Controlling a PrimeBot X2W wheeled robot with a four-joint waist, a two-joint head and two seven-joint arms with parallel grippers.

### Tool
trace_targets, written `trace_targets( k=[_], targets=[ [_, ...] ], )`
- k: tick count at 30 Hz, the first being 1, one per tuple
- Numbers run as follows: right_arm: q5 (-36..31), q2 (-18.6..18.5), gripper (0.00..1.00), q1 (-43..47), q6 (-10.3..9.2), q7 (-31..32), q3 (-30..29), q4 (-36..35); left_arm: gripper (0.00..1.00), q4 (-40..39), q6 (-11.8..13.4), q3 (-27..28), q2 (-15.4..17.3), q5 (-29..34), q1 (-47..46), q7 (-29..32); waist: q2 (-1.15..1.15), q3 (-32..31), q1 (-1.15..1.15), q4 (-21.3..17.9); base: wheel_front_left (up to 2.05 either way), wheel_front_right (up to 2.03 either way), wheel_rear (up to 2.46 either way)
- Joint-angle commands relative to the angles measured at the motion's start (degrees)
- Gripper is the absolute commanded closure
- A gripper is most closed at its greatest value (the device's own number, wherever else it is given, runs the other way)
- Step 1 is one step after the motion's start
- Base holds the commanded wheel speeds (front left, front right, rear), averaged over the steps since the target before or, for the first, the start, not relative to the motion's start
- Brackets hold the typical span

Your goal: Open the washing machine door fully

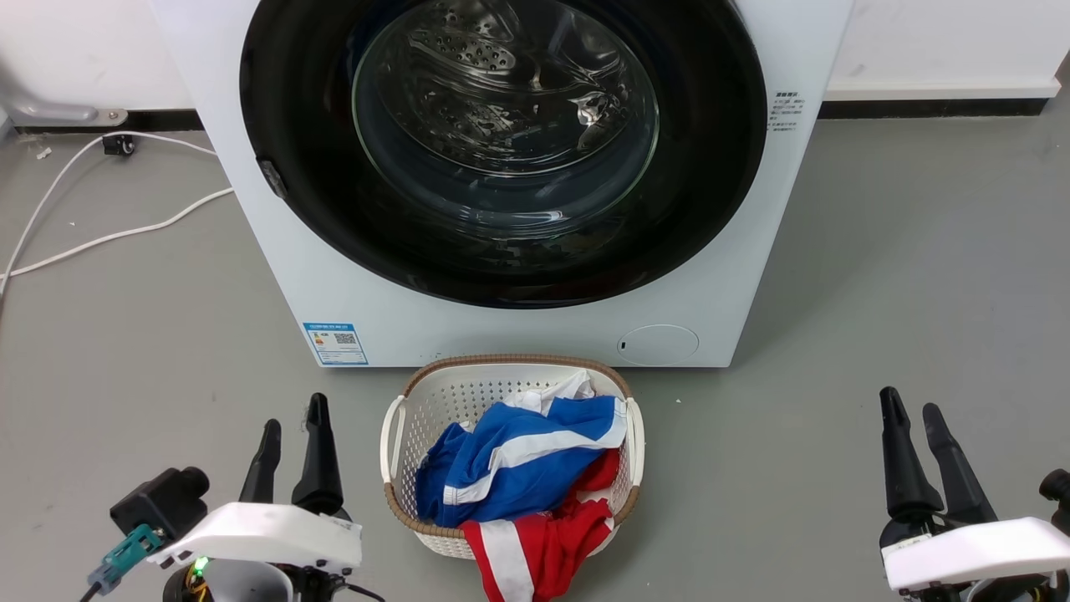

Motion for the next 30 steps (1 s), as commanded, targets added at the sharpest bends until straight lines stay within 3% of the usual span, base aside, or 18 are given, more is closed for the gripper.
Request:
trace_targets(
  k=[1, 15, 30],
  targets=[
    [-1.79, -0.12, 0.0, -0.17, 0.1, -0.62, 0.02, -1.13, 0.0, -1.2, 0.16, -0.4, 0.55, 1.41, -0.28, -0.51, 0.0, 0.0, 0.0, -0.01, 0.0, 0.0, 0.0],
    [-10.97, -0.08, 0.0, 1.37, 0.12, -2.91, -0.1, -3.01, 0.0, -2.57, 1.01, -2.53, 1.39, 9.9, 0.87, -2.86, 0.0, 0.14, 0.0, -0.03, 0.0, 0.0, 0.0],
    [-18.76, -0.04, 0.0, 2.86, 0.12, -5.15, -0.19, -4.85, 0.0, -3.15, -0.14, -2.93, 0.85, 18.04, 2.09, -5.02, 0.0, 0.31, 0.0, -0.01, 0.0, 0.0, 0.0]
  ],
)
